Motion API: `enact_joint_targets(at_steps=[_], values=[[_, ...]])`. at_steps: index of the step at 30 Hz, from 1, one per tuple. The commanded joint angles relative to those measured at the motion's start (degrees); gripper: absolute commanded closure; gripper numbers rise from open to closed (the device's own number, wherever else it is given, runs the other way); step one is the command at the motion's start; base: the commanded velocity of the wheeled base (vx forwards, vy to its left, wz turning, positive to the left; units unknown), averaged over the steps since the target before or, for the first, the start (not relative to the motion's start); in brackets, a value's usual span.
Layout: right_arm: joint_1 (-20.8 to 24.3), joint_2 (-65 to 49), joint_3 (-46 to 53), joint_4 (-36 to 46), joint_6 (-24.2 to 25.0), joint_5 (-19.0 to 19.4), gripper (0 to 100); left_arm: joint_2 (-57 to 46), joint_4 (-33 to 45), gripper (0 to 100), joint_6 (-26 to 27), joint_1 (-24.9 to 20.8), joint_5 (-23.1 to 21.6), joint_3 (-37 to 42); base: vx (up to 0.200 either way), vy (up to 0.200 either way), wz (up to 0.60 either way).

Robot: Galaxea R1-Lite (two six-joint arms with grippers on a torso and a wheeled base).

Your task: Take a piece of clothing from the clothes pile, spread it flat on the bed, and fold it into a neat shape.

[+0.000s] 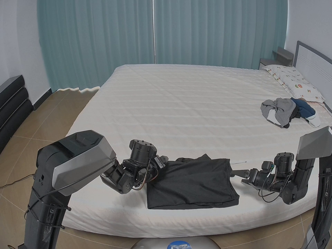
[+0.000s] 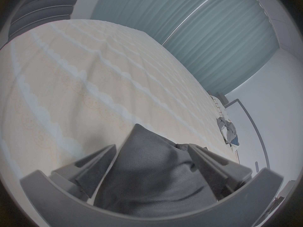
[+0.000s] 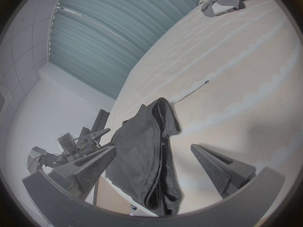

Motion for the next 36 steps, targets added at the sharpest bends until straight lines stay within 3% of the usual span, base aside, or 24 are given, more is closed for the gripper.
enact_joint_targets(at_steps=[1,14,22,23,28,33,36], values=[[-0.03,-0.1,0.07,-0.03,0.0,0.03,0,1.88,0.56,100,-0.09,-0.02,0.15,-1.68,0.0,0.0,0.0],[-0.2,-0.19,-0.1,-0.12,0.0,0.12,0,2.41,0.21,100,-0.71,0.07,9.73,-0.8,0.0,0.0,0.0],[-0.29,-0.19,-2.56,0.14,0.09,-0.76,0,1.79,0.21,100,-1.85,0.24,10.17,-0.28,0.0,0.0,0.0],[-0.29,-0.19,-3.09,0.14,0.09,-0.76,0,1.53,0.12,0,-2.11,0.24,10.17,-0.1,0.0,0.0,0.0],[-0.29,-1.07,-3.62,0.14,0.09,-0.93,0,0.74,0.04,0,-2.9,0.33,9.56,-0.1,0.0,0.0,0.0],[-0.12,-4.32,-2.65,-0.03,-0.09,-5.24,0,-3.22,-1.19,0,-4.13,1.39,9.38,1.57,0.0,0.0,0.0],[-0.64,-9.68,-0.1,0.32,-0.09,-8.84,0,-8.41,-2.42,0,-4.22,2.79,7.09,4.38,0.0,0.0,0.0]])
